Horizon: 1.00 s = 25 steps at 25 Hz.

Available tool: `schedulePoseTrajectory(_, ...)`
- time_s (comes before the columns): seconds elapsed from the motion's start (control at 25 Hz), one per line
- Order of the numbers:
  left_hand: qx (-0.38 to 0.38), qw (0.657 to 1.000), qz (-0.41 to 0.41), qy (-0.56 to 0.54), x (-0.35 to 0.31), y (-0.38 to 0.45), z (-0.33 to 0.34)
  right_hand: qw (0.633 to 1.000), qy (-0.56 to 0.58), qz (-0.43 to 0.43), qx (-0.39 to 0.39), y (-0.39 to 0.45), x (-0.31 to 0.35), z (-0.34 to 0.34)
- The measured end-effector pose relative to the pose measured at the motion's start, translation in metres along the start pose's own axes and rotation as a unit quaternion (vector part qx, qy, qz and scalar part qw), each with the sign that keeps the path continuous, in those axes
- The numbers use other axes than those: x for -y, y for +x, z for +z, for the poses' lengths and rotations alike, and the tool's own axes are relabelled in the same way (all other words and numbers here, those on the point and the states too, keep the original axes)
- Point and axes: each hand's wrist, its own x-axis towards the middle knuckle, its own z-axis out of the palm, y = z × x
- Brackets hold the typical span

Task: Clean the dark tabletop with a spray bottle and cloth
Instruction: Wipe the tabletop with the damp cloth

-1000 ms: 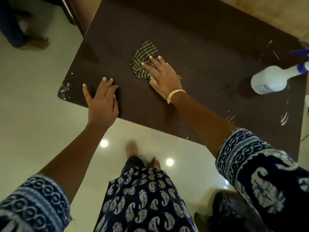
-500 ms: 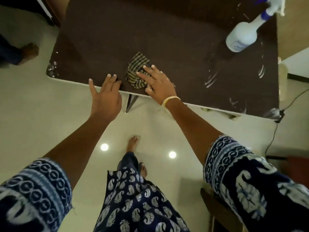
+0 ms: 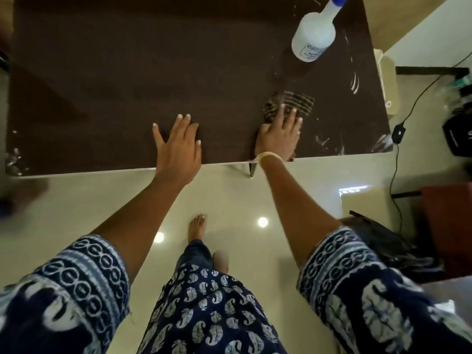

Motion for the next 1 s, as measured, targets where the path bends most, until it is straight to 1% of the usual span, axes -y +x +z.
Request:
schedulePoseTrajectory(0.04, -0.002, 1.0, 0.0, 0.001, 0.003, 0.007, -0.001, 0.998, -0.01, -0.058, 0.011, -0.01, 0.021, 0.006)
schedulePoseTrajectory(0.08, -0.005, 1.0, 0.001, 0.001, 0.007, 0.014, -0.001, 0.989, -0.028, -0.14, 0.031, -0.02, 0.039, 0.012)
schedulePoseTrajectory(0.16, -0.008, 1.0, 0.007, 0.002, 0.01, 0.029, -0.001, 0.951, -0.054, -0.293, 0.078, -0.022, 0.056, 0.016)
schedulePoseTrajectory(0.2, -0.007, 1.0, 0.012, 0.001, 0.01, 0.036, -0.002, 0.934, -0.055, -0.342, 0.092, -0.009, 0.055, 0.013)
schedulePoseTrajectory(0.24, -0.005, 1.0, 0.018, -0.002, 0.01, 0.043, -0.003, 0.925, -0.053, -0.364, 0.092, 0.007, 0.05, 0.009)
schedulePoseTrajectory(0.28, -0.002, 1.0, 0.024, -0.004, 0.009, 0.05, -0.003, 0.929, -0.054, -0.355, 0.083, 0.024, 0.041, 0.005)
schedulePoseTrajectory(0.32, 0.003, 1.0, 0.03, -0.004, 0.008, 0.058, -0.004, 0.945, -0.052, -0.317, 0.069, 0.042, 0.03, 0.0)
schedulePoseTrajectory(0.4, 0.012, 0.999, 0.039, -0.002, 0.006, 0.073, -0.004, 0.981, -0.04, -0.19, 0.028, 0.075, -0.007, -0.01)
schedulePoseTrajectory(0.48, 0.017, 0.999, 0.047, -0.005, 0.002, 0.086, -0.003, 0.998, -0.022, -0.055, -0.019, 0.095, -0.051, -0.025)
schedulePoseTrajectory(0.56, 0.019, 0.998, 0.058, -0.01, -0.001, 0.095, -0.003, 0.997, -0.001, 0.071, -0.039, 0.097, -0.079, -0.035)
schedulePoseTrajectory(0.6, 0.021, 0.998, 0.061, -0.011, -0.002, 0.099, -0.002, 0.991, 0.008, 0.129, -0.04, 0.095, -0.081, -0.035)
schedulePoseTrajectory(0.68, 0.024, 0.998, 0.059, -0.012, -0.002, 0.105, -0.001, 0.976, 0.021, 0.212, -0.046, 0.094, -0.057, -0.029)
schedulePoseTrajectory(0.72, 0.023, 0.998, 0.056, -0.012, -0.001, 0.108, -0.001, 0.974, 0.022, 0.221, -0.048, 0.094, -0.034, -0.024)
schedulePoseTrajectory(0.76, 0.021, 0.998, 0.054, -0.013, 0.0, 0.111, 0.0, 0.979, 0.013, 0.199, -0.046, 0.092, -0.01, -0.019)
schedulePoseTrajectory(0.8, 0.019, 0.998, 0.054, -0.014, 0.001, 0.113, 0.0, 0.988, 0.0, 0.149, -0.035, 0.089, 0.017, -0.011)
schedulePoseTrajectory(0.88, 0.011, 0.998, 0.057, -0.01, 0.002, 0.115, 0.001, 1.0, -0.026, -0.013, 0.008, 0.079, 0.071, 0.004)
schedulePoseTrajectory(0.92, 0.006, 0.998, 0.058, -0.006, 0.002, 0.115, 0.002, 0.992, -0.042, -0.111, 0.03, 0.072, 0.094, 0.011)
schedulePoseTrajectory(1.0, -0.003, 0.998, 0.06, 0.001, 0.001, 0.114, 0.003, 0.95, -0.069, -0.294, 0.074, 0.07, 0.118, 0.016)
